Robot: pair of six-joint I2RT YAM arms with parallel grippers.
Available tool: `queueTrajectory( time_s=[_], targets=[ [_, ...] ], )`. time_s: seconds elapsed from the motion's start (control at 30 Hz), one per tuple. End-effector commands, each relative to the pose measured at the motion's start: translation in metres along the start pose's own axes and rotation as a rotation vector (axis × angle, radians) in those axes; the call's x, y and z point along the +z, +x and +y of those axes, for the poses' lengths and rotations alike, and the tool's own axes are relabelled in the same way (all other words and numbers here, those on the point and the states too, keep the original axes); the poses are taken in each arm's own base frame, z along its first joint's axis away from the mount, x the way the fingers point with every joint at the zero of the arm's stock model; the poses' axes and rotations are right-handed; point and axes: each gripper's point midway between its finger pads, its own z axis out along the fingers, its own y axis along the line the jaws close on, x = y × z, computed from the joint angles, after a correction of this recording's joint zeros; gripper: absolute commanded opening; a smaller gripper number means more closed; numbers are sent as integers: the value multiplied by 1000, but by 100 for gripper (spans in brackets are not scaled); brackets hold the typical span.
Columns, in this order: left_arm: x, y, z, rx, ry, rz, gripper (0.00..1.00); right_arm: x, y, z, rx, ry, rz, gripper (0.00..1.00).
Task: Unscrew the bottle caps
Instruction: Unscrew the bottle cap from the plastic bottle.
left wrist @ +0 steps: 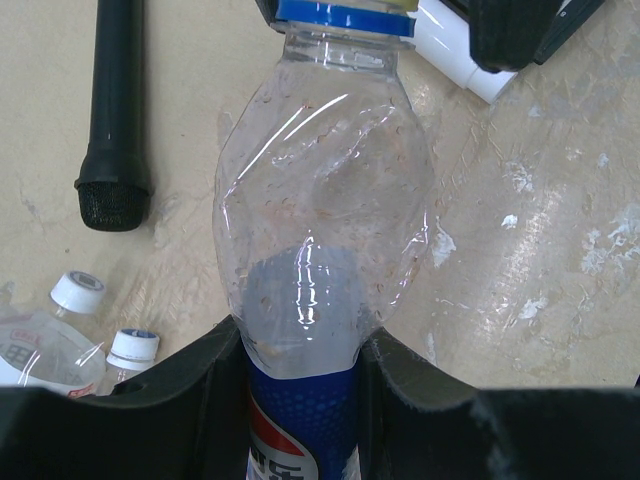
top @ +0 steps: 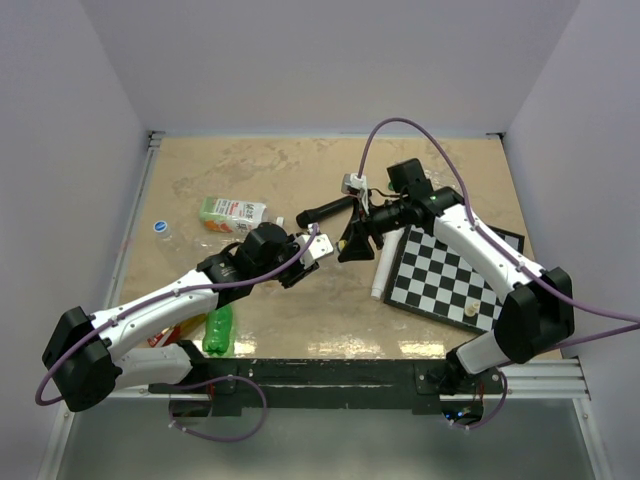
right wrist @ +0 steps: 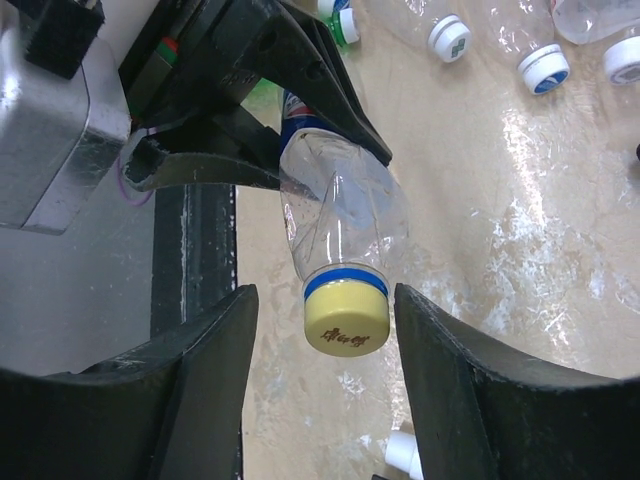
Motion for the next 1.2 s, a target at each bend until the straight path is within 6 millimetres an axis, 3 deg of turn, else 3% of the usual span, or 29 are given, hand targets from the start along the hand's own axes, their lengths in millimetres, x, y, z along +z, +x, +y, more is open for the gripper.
queueTrajectory(
  time_s=[0.0,0.13,0.47,0.57,0.73,0.9,0.97,1.03,1.17],
  targets=[
    [-1,-17,8,-7,-27,-57,0,-10,-28,7,-78,27,-51,60],
    [-1,-16,7,-5,-26,-53,0,-11,-26,8,-78,30,-52,51],
    [-2,-17,9,1,-30,-56,0,-14,-21,11,-157,24,-21,0],
    [-2,-17,7,2,-21,-57,0,-14,-11,11,-311,-12,45,0],
    [-2,-18,5,7,-6,-62,0,-15,11,16,-812,-133,156,0],
    [-2,-17,5,12,-8,-62,0,-20,1,-10,-1294,-46,215,0],
    [-3,-17,5,15,-8,-62,0,-17,-8,-16,-1310,-19,190,0],
    [-2,-17,5,15,-8,-60,0,-12,-9,-10,-1271,-53,142,1],
    [-3,-18,5,15,-6,-64,0,-6,-7,7,-1166,-91,56,16]
  ],
)
